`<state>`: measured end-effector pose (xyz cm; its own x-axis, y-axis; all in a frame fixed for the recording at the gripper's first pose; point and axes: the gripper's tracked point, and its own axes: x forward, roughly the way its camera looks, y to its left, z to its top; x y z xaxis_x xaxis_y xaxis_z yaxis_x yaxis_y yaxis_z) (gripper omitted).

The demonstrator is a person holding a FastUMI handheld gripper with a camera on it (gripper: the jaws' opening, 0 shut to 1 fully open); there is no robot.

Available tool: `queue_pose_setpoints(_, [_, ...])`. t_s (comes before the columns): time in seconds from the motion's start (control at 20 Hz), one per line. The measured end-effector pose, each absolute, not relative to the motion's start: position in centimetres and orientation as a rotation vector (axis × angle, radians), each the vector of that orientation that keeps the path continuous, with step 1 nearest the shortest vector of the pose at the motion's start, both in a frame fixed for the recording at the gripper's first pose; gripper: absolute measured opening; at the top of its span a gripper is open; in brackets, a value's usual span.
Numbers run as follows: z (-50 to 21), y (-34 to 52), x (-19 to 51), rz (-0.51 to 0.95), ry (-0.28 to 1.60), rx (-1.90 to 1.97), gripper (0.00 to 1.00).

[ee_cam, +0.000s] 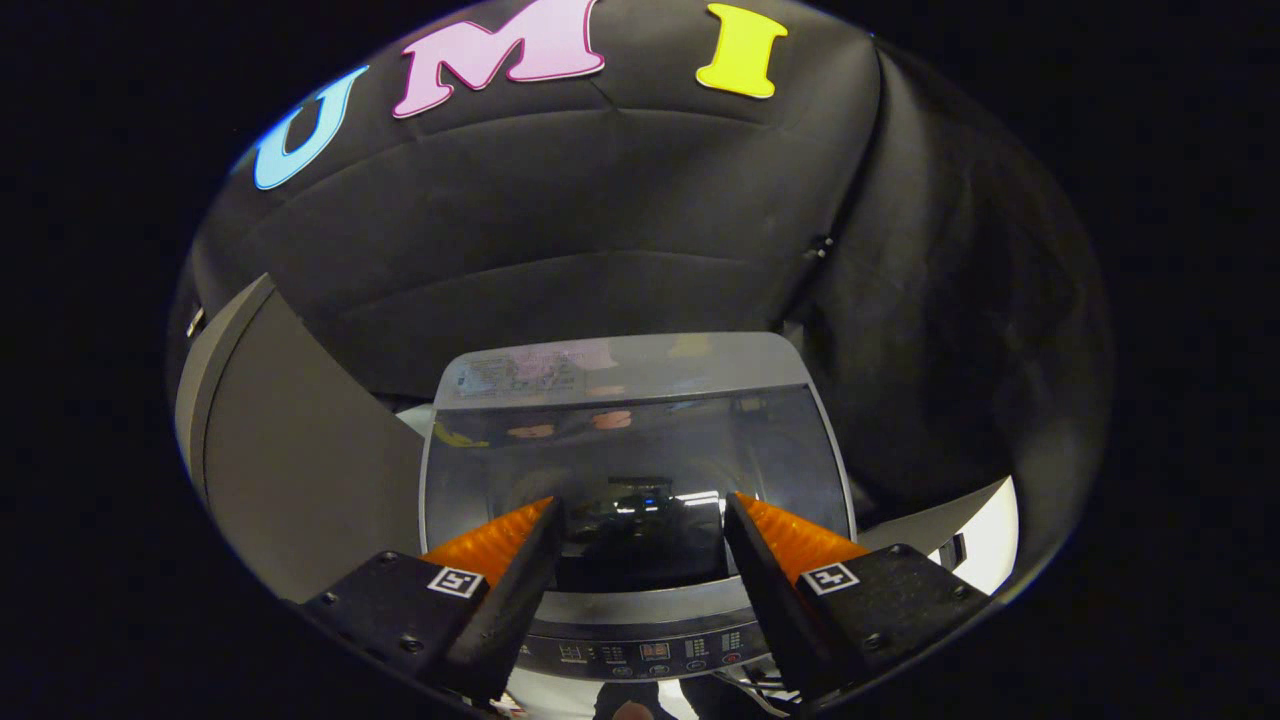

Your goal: Put the clothes into the washing machine and then close the washing machine lid.

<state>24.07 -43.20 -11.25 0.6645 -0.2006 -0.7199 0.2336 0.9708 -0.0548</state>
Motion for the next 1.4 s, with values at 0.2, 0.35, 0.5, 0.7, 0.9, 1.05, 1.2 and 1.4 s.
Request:
queue_pose_setpoints(0.2, [-5.8,-42.9,24.7,-0.226,0.643,0.041,0.99])
queue_pose_setpoints(0.35, [-0.8,-42.7,24.9,-0.216,0.506,0.041,0.99])
queue_pose_setpoints(0.5, [3.8,-42.3,24.7,-0.195,0.374,0.045,0.99])
queue_pose_setpoints(0.7, [10.9,-40.1,23.0,-0.132,0.177,0.059,0.99])
queue_pose_setpoints(0.9, [15.8,-38.7,21.5,-0.091,0.032,0.052,0.99])
queue_pose_setpoints(1.05, [18.2,-37.4,20.2,-0.084,-0.043,0.045,0.99])
queue_pose_setpoints(1.2, [19.8,-36.1,18.0,-0.085,-0.095,0.049,0.98])
queue_pose_setpoints(1.4, [21.6,-35.9,15.0,-0.118,-0.161,0.057,0.98])
